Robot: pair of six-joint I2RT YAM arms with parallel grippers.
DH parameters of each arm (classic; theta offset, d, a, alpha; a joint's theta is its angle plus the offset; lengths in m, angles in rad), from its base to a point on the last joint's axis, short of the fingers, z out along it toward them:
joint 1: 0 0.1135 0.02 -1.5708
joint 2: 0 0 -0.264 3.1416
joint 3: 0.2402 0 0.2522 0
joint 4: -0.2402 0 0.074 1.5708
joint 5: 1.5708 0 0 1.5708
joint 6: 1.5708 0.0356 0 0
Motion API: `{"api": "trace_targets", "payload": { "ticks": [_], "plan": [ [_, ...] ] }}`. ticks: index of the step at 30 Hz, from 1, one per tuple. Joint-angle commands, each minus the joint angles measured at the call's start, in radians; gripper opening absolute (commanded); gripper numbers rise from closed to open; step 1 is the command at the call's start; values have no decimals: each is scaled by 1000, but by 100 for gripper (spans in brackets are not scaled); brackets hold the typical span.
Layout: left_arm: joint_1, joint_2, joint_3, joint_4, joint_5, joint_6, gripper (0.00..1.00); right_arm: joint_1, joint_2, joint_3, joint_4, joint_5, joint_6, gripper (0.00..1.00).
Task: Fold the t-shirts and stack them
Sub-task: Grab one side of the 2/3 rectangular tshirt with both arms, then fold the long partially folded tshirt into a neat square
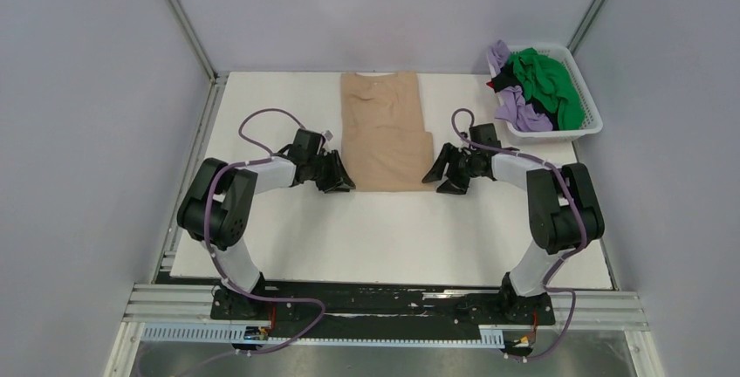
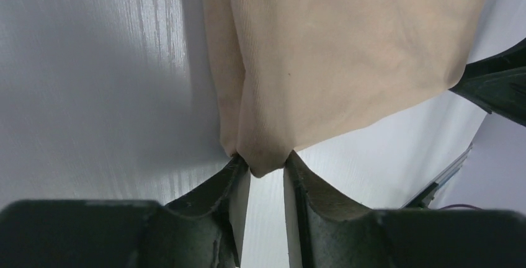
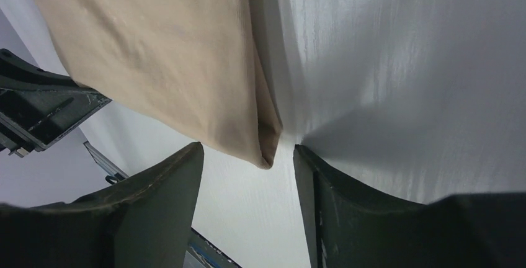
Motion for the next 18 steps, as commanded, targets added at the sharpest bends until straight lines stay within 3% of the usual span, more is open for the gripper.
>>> {"api": "trace_targets", "payload": {
  "ticks": [1,5,8,11,18],
  "plan": [
    [-5,64,11,-43,-111,32,31,15,26,-6,44,35,-20,56],
    [-5,64,13,-57,-163,26,3,24,51,2,52,63,-27,40],
    [-5,49,0,-51,-178,30,0,27,66,9,60,79,-30,24],
    [-7,14,-38,-19,-174,19,0,37,49,1,58,59,-31,1],
    [-57,-184,-203,-28,-178,-4,0,92,-123,-153,47,0,-33,0]
  ]
}}
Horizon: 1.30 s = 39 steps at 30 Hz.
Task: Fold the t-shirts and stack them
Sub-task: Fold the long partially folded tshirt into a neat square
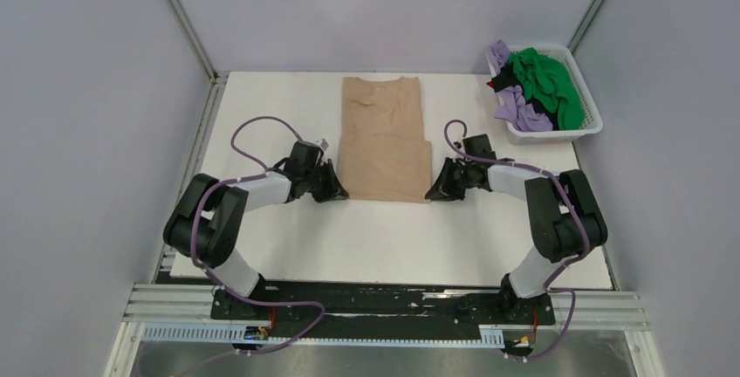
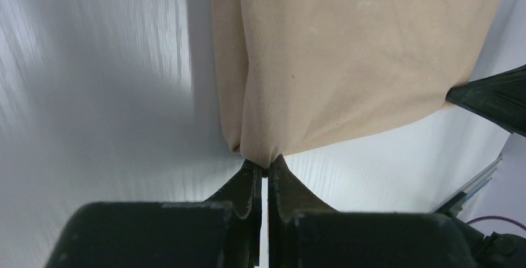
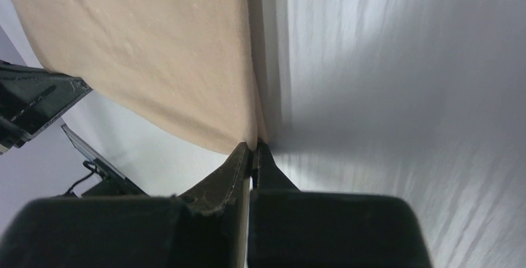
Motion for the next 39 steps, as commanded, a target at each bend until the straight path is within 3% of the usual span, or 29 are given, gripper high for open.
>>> {"api": "trace_targets", "payload": {
  "ticks": [1,6,10,13,17,22,27,39],
  "plan": [
    [-50,-133,-133,-108,-97,-8,0,54,-154,-113,-27,-21,-26,0],
    [-151,-445,-222,-349,-165,-70,0,98,-403,-229,-159,-115,-15,0],
    [-222,-746,-244,-549,-167,-141,0,102,-583,-249,-196,-282,-4,0],
    [-228,-955,-228,-617,-175,-182,0,101,-639,-199,-195,-351,-6,0],
    [-228,-1055,-174,-617,-225,-196,0,93,-610,-66,-177,-381,-22,0],
    [-227,-1021,-76,-604,-437,-171,0,79,-518,16,-8,-380,48,0],
    [-203,-903,11,-537,-527,-110,0,31,-405,95,44,-406,80,0],
    [49,-625,38,-227,-202,17,0,-47,-261,154,54,-414,104,0]
  ]
}}
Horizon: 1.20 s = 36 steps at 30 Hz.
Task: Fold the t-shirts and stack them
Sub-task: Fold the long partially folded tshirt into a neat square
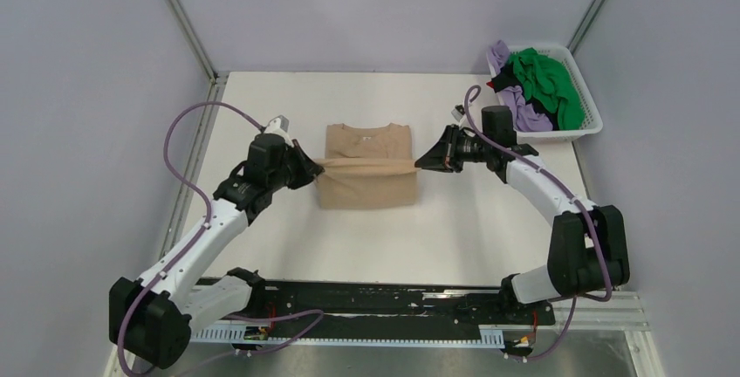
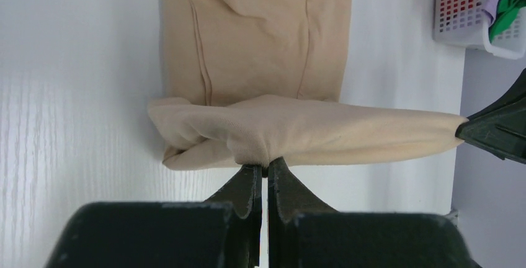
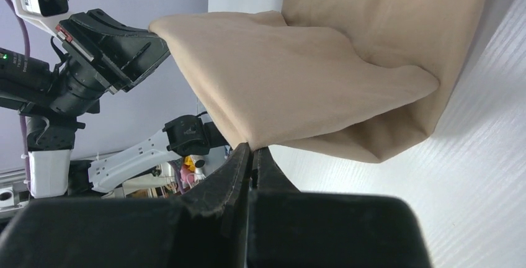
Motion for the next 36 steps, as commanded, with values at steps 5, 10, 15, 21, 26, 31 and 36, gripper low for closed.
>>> {"api": "trace_targets", "payload": {
  "ticks": [5,10,15,21,26,31,36],
  "plan": [
    [102,146,75,176,153,98,0,-49,53,104,54,-4,-10,0],
    [163,218,108,189,181,106,0,-53,156,172,57,-26,-18,0],
    [220,306,157,224,222,131,0,-72,217,247,58,10,-22,0],
    [262,448,234,277,240,144,0,-89,309,332,58,14,-35,0],
    [296,601,318,304,288,139,0,-103,417,407,62,14,-39,0],
    [310,752,428,309,274,149,0,-115,559,531,63,53,-55,0],
    [326,887,522,319,292,146,0,-117,691,654,63,73,-62,0]
  ]
}}
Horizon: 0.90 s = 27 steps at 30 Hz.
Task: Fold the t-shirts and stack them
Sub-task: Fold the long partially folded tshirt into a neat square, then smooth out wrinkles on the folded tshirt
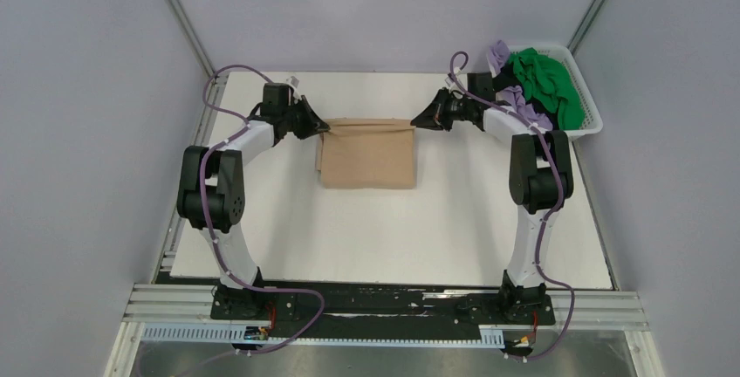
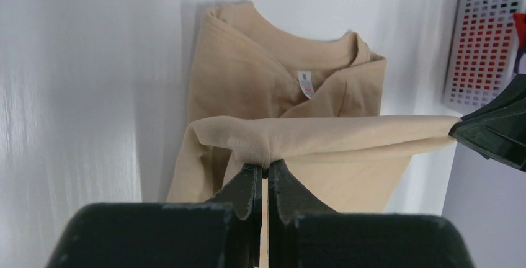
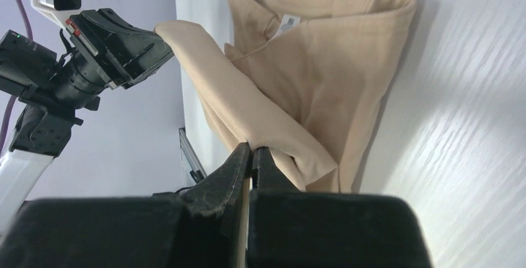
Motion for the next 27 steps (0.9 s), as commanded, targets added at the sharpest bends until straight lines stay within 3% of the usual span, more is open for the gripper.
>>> {"api": "trace_targets", "payload": {
  "ticks": [1,3,5,7,8,9,11,14,15,16,17,21,27],
  "plan": [
    [53,109,108,45,-57,36,0,-38,97,124,33,48,-45,0],
    [57,166,158,41,-60,41,0,-37,152,173,35,61,-54,0],
    [65,226,215,35,-63,36,8,-38,207,234,35,83,-55,6],
    [72,280,294,14,-28,36,43,-41,249,305,33,72,-46,23],
    [73,303,351,-8,-1,38,54,-42,264,343,26,66,-43,29],
    [72,309,376,-16,19,38,77,-43,272,387,13,66,-43,38],
    [72,305,420,-18,49,30,97,-42,264,414,-7,68,-53,59],
    [69,242,403,-1,82,20,100,-36,202,346,-11,78,-71,65],
    [65,226,388,-3,90,23,100,-32,176,309,-10,79,-75,72],
    [61,185,346,-8,92,24,100,-26,137,265,-9,76,-81,91],
    [50,162,322,-7,95,29,100,-18,106,221,-2,71,-85,99],
    [-8,38,144,18,102,38,100,36,18,77,51,51,-81,100],
    [-74,-21,-73,126,162,10,100,101,46,102,76,47,-59,100]
  ]
}}
